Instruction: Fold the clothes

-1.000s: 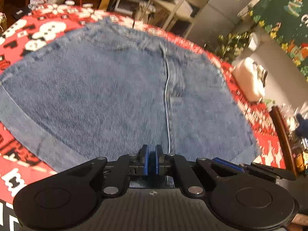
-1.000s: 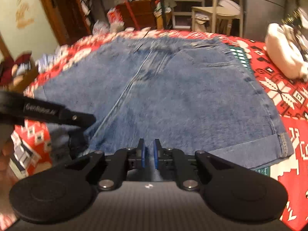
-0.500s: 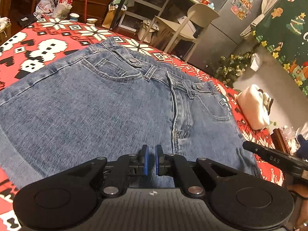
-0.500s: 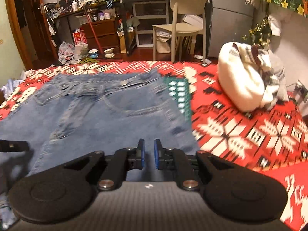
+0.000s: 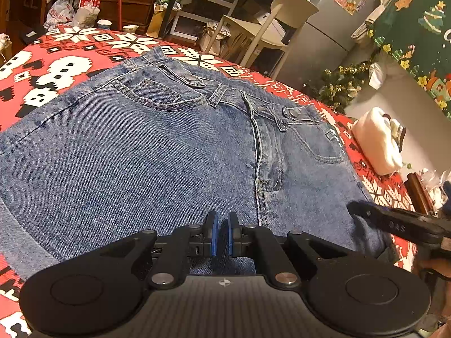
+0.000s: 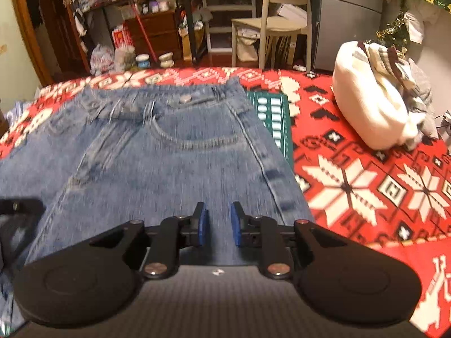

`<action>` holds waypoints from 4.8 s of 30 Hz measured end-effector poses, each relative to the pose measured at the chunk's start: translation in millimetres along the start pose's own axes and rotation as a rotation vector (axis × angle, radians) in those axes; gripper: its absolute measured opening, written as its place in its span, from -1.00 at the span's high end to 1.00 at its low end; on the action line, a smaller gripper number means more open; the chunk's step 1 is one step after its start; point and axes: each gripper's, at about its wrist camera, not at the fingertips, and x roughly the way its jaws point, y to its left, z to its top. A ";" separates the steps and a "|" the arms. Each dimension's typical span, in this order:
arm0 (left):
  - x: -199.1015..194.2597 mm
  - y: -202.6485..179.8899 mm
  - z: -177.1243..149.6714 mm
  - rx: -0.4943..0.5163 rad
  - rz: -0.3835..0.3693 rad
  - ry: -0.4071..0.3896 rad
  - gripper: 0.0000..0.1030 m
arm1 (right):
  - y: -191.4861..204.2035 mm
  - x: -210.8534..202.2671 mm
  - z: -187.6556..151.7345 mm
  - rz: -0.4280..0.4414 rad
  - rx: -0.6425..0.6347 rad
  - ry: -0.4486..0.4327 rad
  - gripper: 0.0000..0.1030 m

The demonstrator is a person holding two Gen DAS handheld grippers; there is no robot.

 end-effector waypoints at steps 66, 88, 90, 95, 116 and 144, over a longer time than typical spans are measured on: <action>9.9 90.1 69.2 -0.362 0.175 -0.132 0.94 | 140.5 120.7 155.7 0.170 -0.012 0.120 0.92; -13.2 70.0 52.5 -0.256 0.169 -0.088 0.89 | 93.1 -30.4 90.8 0.101 -0.053 0.039 0.67; -20.1 67.7 45.6 -0.237 0.176 -0.079 0.67 | 82.8 -46.0 68.0 0.097 -0.038 0.039 0.67; -32.8 75.5 32.3 -0.285 0.186 -0.080 0.46 | 60.5 -76.9 15.1 0.083 -0.023 0.033 0.60; -103.2 170.0 14.0 -0.699 0.248 -0.181 0.17 | -8.0 -105.7 -25.8 0.128 0.099 -0.082 0.25; -124.6 130.7 14.1 -0.474 0.319 -0.408 0.88 | -7.9 -95.1 -27.2 0.170 0.166 -0.082 0.18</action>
